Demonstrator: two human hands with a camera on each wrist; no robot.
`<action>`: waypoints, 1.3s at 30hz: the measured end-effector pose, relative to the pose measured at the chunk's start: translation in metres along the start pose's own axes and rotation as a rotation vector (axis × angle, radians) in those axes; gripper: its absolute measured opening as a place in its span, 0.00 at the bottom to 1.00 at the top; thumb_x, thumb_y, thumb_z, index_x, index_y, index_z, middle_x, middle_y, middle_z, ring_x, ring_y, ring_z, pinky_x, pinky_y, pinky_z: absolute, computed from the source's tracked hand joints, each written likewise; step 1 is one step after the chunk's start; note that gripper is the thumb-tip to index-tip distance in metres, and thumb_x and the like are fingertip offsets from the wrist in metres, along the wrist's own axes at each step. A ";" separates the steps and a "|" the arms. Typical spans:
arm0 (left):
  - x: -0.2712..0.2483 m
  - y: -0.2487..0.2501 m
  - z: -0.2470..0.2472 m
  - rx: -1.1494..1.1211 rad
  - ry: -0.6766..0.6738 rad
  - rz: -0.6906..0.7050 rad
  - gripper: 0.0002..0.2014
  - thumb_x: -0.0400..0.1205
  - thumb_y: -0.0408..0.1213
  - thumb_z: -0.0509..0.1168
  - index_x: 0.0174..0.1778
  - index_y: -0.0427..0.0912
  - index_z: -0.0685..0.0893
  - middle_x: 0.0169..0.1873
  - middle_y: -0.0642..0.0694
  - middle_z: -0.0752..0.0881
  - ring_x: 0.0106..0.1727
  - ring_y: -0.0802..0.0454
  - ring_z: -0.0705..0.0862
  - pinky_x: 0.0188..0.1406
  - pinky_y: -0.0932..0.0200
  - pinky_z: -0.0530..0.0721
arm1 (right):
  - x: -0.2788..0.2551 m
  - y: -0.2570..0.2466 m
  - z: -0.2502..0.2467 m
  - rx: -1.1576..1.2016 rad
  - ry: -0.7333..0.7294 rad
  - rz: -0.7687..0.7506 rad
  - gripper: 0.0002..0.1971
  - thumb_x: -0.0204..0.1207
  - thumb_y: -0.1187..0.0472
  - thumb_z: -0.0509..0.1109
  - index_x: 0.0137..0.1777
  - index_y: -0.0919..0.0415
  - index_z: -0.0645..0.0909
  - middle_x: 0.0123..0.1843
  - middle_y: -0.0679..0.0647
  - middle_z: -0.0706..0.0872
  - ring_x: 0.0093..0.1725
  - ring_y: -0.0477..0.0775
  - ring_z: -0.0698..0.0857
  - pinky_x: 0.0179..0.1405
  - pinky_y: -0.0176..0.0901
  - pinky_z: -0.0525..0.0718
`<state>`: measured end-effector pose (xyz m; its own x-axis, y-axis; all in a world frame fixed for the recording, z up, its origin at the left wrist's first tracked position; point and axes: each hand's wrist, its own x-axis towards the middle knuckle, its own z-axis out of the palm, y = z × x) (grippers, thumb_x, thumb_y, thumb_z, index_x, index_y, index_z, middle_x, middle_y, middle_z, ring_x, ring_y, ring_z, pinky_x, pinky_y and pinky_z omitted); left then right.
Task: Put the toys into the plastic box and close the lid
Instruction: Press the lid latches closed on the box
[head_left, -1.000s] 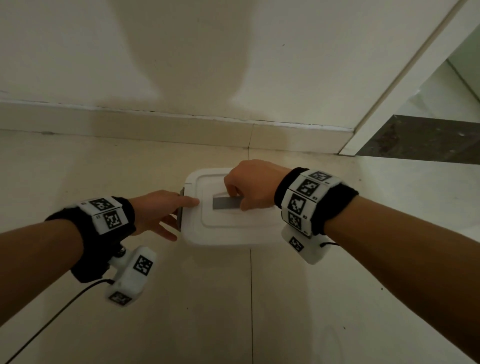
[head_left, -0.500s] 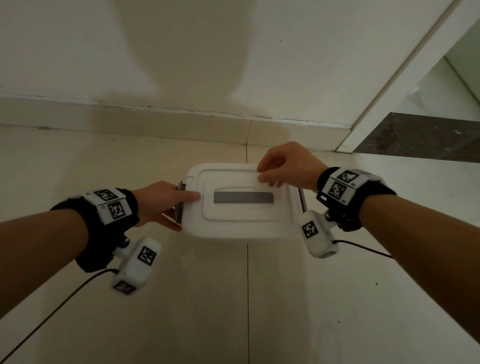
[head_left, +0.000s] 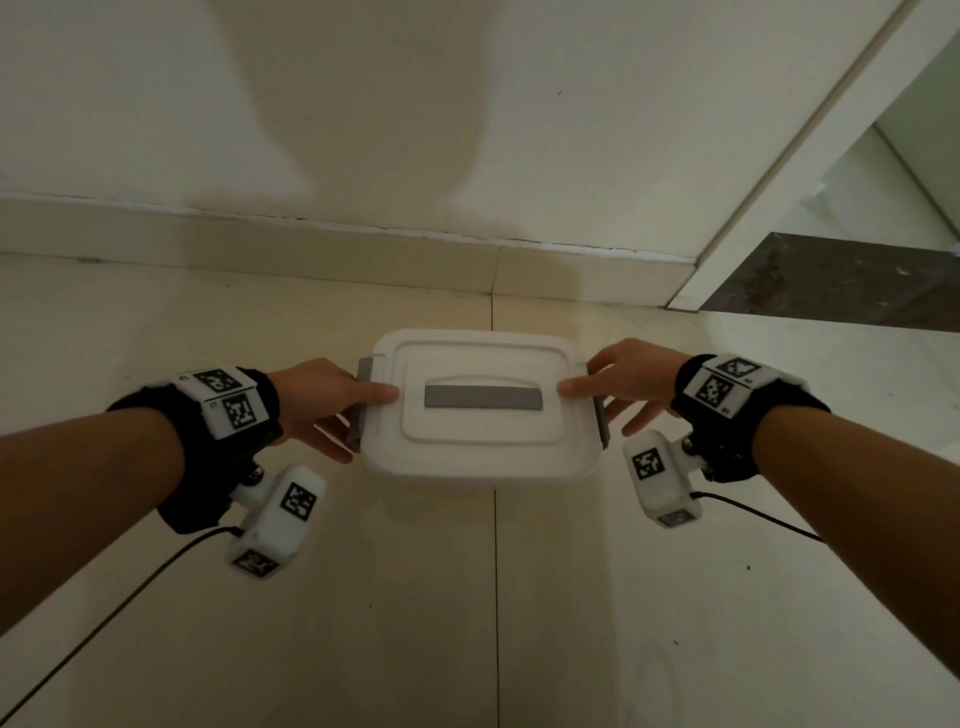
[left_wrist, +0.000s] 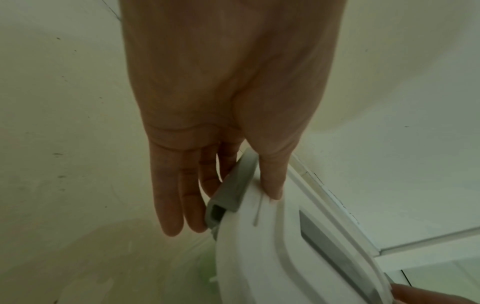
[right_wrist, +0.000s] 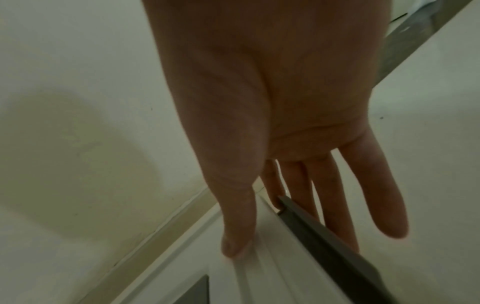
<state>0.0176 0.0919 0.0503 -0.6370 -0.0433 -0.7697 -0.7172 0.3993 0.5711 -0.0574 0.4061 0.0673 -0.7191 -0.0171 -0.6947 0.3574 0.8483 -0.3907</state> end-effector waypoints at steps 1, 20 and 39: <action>0.000 0.000 0.000 -0.002 0.000 0.001 0.26 0.78 0.50 0.72 0.63 0.32 0.84 0.57 0.34 0.88 0.50 0.36 0.89 0.48 0.42 0.91 | 0.001 0.001 -0.001 0.004 -0.003 -0.004 0.27 0.72 0.47 0.81 0.65 0.63 0.83 0.51 0.55 0.92 0.50 0.57 0.93 0.56 0.63 0.90; -0.008 0.019 0.006 0.169 0.137 0.055 0.22 0.78 0.41 0.73 0.54 0.21 0.85 0.41 0.30 0.91 0.33 0.36 0.92 0.33 0.42 0.92 | -0.009 -0.022 0.001 0.000 0.090 0.056 0.19 0.65 0.60 0.88 0.45 0.72 0.83 0.41 0.65 0.92 0.38 0.64 0.93 0.43 0.62 0.93; -0.010 0.018 0.010 0.194 0.128 0.029 0.27 0.79 0.52 0.70 0.60 0.29 0.84 0.49 0.35 0.90 0.44 0.36 0.91 0.45 0.43 0.92 | -0.035 -0.053 0.030 -0.629 0.252 -0.319 0.41 0.70 0.38 0.75 0.76 0.59 0.66 0.70 0.59 0.78 0.60 0.61 0.81 0.56 0.53 0.83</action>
<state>0.0138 0.1088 0.0659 -0.6959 -0.1406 -0.7042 -0.6386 0.5698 0.5173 -0.0331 0.3460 0.0936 -0.8725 -0.2549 -0.4169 -0.2447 0.9664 -0.0788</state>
